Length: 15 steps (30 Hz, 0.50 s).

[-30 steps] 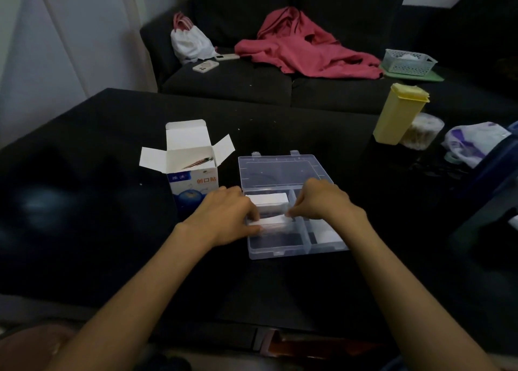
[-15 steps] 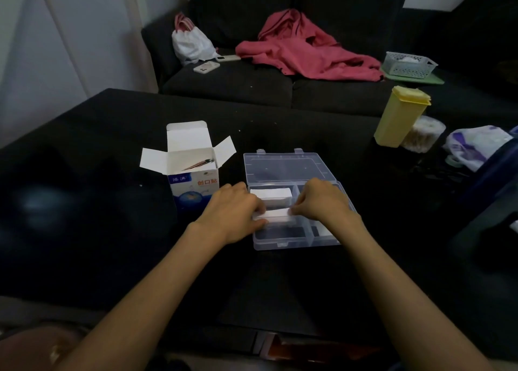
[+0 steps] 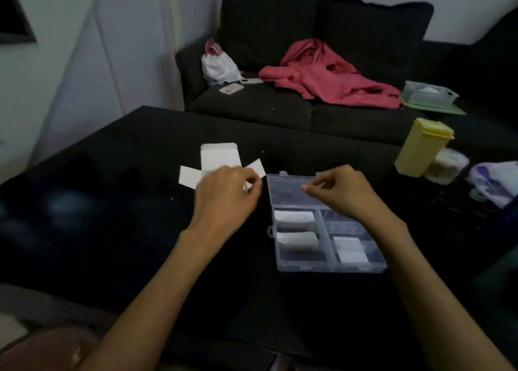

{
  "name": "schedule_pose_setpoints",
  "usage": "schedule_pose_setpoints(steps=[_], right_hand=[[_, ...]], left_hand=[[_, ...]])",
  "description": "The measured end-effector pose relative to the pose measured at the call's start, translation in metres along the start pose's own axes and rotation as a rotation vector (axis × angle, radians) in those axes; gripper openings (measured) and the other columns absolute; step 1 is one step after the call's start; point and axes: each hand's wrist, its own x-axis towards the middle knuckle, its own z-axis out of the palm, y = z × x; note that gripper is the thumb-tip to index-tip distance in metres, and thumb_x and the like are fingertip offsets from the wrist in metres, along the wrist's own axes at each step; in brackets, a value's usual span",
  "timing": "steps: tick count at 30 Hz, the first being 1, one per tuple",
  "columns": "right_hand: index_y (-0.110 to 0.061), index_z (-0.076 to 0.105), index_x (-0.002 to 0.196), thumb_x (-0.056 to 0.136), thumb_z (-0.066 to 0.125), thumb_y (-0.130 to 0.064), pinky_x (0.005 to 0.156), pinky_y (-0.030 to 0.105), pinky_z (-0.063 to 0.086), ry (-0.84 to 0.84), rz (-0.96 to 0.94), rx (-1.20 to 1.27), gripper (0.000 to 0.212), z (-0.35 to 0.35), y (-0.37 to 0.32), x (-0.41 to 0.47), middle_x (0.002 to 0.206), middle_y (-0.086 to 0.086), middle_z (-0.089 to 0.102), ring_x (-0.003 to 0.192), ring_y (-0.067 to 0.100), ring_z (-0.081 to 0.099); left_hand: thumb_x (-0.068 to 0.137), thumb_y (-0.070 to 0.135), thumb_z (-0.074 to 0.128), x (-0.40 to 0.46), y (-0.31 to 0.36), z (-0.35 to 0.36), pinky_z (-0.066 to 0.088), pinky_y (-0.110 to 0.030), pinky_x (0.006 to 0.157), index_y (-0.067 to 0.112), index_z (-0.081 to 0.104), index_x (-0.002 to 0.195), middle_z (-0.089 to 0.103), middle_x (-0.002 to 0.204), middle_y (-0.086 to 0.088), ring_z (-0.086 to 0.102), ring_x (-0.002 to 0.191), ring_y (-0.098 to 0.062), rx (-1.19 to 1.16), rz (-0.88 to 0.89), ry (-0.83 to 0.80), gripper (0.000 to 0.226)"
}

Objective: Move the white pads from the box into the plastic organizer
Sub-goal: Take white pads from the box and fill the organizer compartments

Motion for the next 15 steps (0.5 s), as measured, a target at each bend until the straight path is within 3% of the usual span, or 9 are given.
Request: schedule_pose_setpoints(steps=[2, 6, 11, 15], right_hand=[[-0.027, 0.068, 0.103, 0.086, 0.063, -0.037, 0.078, 0.028, 0.053, 0.052, -0.166, 0.032, 0.02, 0.003, -0.025, 0.006, 0.096, -0.006, 0.067, 0.088, 0.007, 0.062], [-0.021, 0.069, 0.109, 0.087, 0.063, -0.027, 0.086, 0.031, 0.052, -0.006, -0.371, -0.044, 0.023, 0.023, -0.082, 0.036, 0.106, -0.001, 0.07, 0.093, 0.01, 0.063], [-0.012, 0.065, 0.106, 0.084, 0.066, -0.024, 0.076, 0.03, 0.049, -0.261, -0.282, -0.393, 0.025, 0.05, -0.114, 0.07, 0.109, 0.005, 0.065, 0.091, 0.016, 0.058], [-0.011, 0.058, 0.115, 0.081, 0.068, -0.031, 0.093, 0.038, 0.047, -0.462, -0.159, -0.62, 0.041, 0.06, -0.12, 0.087, 0.119, 0.008, 0.059, 0.105, 0.023, 0.056]], left_hand=[[0.092, 0.032, 0.055, 0.003, -0.02, -0.01, 0.045, -0.033, 0.082, 0.027, 0.066, 0.109, 0.065, 0.108, 0.004, 0.057, 0.098, -0.017, 0.1, -0.097, 0.086, 0.021], [0.088, 0.027, 0.061, 0.001, -0.059, -0.011, 0.043, -0.033, 0.09, 0.026, 0.063, 0.117, 0.061, 0.119, 0.002, 0.053, 0.109, -0.016, 0.153, -0.202, -0.021, 0.029], [0.09, 0.029, 0.059, -0.004, -0.07, -0.01, 0.042, -0.028, 0.082, 0.024, 0.066, 0.111, 0.056, 0.127, 0.005, 0.05, 0.112, -0.012, -0.018, -0.266, -0.137, 0.022], [0.09, 0.034, 0.059, -0.001, -0.081, -0.015, 0.036, -0.027, 0.081, 0.027, 0.064, 0.113, 0.046, 0.136, 0.008, 0.041, 0.12, -0.011, -0.115, -0.257, -0.294, 0.025]])
